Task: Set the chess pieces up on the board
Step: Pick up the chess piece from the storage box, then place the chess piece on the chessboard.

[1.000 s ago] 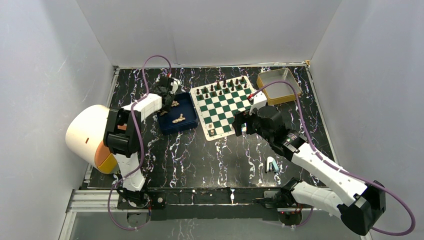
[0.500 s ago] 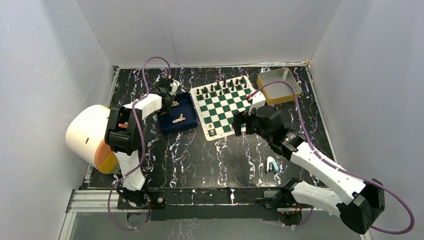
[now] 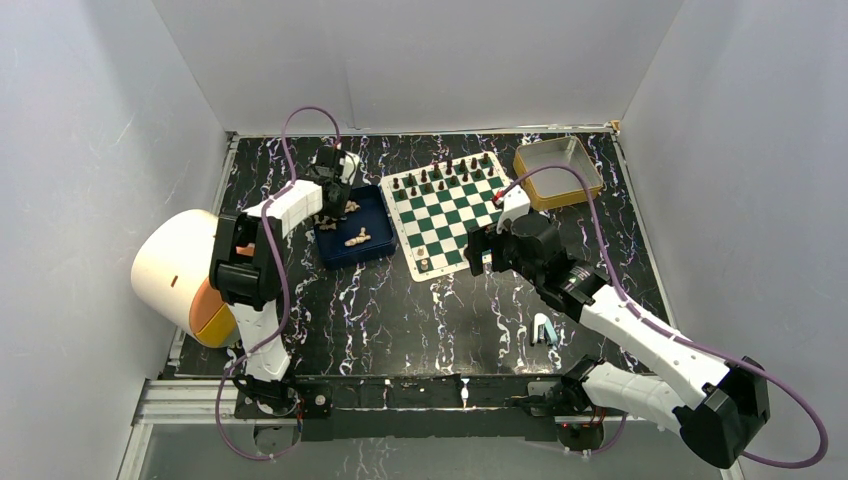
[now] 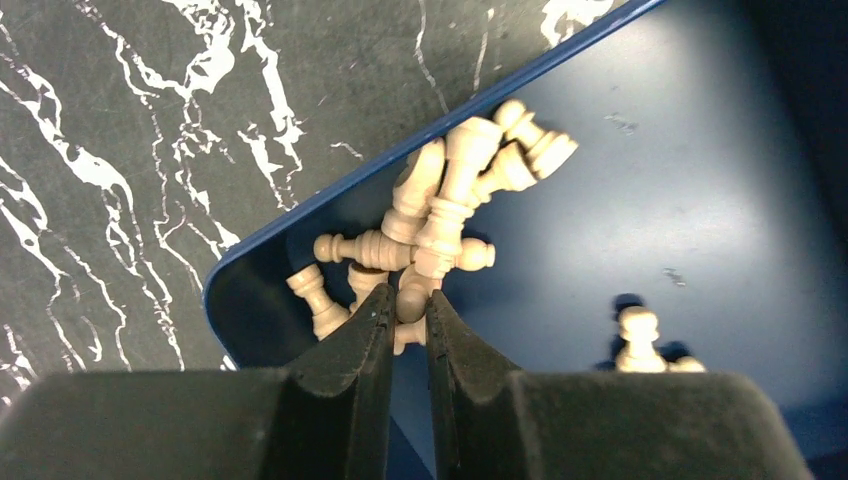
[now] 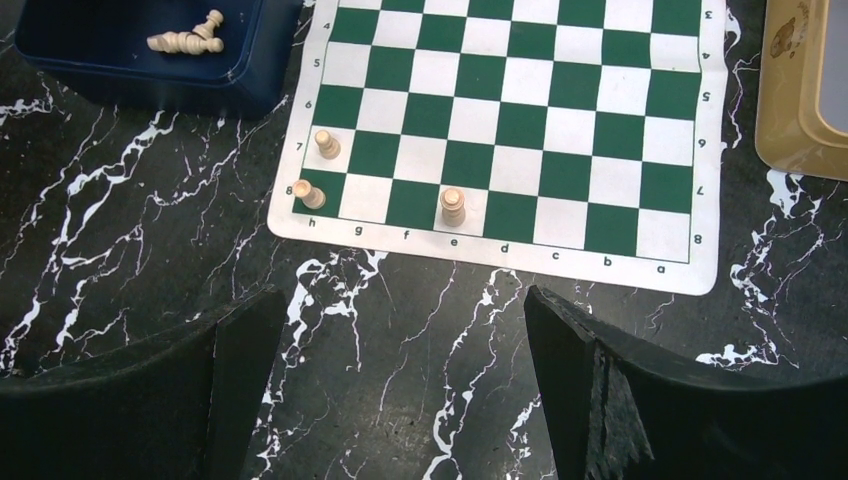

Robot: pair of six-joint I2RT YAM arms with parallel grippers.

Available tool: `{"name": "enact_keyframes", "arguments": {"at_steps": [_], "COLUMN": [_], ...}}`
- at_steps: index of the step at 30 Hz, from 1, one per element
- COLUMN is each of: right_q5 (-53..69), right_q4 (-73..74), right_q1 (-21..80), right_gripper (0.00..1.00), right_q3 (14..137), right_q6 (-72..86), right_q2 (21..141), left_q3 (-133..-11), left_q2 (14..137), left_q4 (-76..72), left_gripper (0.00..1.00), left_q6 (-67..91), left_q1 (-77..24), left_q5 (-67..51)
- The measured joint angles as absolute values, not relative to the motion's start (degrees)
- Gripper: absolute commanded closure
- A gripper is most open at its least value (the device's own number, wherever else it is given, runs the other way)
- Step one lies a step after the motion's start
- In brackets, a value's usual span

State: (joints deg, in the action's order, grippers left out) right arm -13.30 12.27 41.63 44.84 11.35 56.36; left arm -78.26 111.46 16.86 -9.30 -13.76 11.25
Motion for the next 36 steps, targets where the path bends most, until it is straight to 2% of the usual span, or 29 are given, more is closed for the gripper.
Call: {"name": "enact_keyframes", "arguments": {"at_steps": [9, 21, 36], "right_q5": [-13.4, -14.9, -21.8], "right_q4": [13.5, 13.6, 16.7], "right_q1": [41.6, 41.6, 41.6], "right_gripper": [0.01, 0.01, 0.01], "right_q3": [42.7, 41.3, 41.3], "right_q6": [11.3, 13.4, 14.7], "right_q2": [55.2, 54.0, 49.5], "left_q3": [-81.1, -80.0, -79.8], "left_q2": [109.1, 97.4, 96.3], "left_q4": [22.0, 24.1, 24.4], "left_gripper": [0.99, 0.99, 0.98], "left_q6": [-3.4, 1.2, 1.7], "left_q1": [-13.7, -14.9, -34.0], "left_q5": [6.1, -4.3, 0.5]}}
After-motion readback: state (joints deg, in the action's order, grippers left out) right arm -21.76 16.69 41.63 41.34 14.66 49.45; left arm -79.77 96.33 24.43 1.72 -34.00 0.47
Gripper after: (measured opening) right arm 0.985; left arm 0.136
